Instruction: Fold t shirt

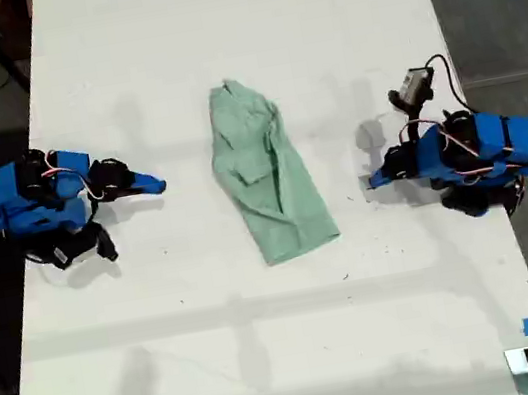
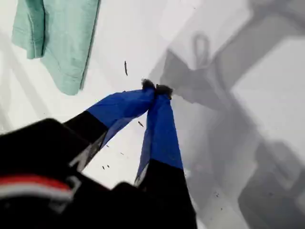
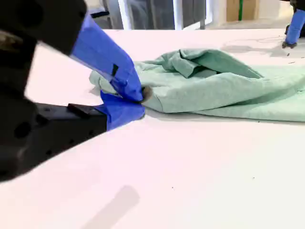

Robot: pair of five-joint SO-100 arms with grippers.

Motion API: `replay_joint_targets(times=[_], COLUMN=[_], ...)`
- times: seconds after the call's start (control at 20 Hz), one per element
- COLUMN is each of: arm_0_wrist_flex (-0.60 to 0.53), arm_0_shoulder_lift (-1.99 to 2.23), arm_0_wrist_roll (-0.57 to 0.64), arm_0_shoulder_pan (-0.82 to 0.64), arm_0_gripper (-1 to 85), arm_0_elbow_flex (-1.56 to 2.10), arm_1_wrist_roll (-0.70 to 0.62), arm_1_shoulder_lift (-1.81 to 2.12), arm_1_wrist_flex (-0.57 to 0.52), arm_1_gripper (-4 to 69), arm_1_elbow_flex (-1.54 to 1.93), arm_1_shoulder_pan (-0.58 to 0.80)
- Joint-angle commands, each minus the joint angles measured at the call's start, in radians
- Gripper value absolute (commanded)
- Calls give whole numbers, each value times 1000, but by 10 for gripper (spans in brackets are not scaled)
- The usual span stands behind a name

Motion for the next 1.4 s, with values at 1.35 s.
replay_joint_targets(times=[1.35], arm_0_wrist_flex=[331], arm_0_shoulder_lift=[-2467], arm_0_wrist_roll=[-293], arm_0_shoulder_pan=[367], arm_0_gripper=[243], arm_0_elbow_flex=[-2187], arm_1_wrist_roll=[232], arm_1_shoulder_lift=[-1652], arm_1_wrist_flex=[127], arm_1_gripper=[277], arm_1_elbow_flex=[-1526], arm_1_shoulder_pan=[-256])
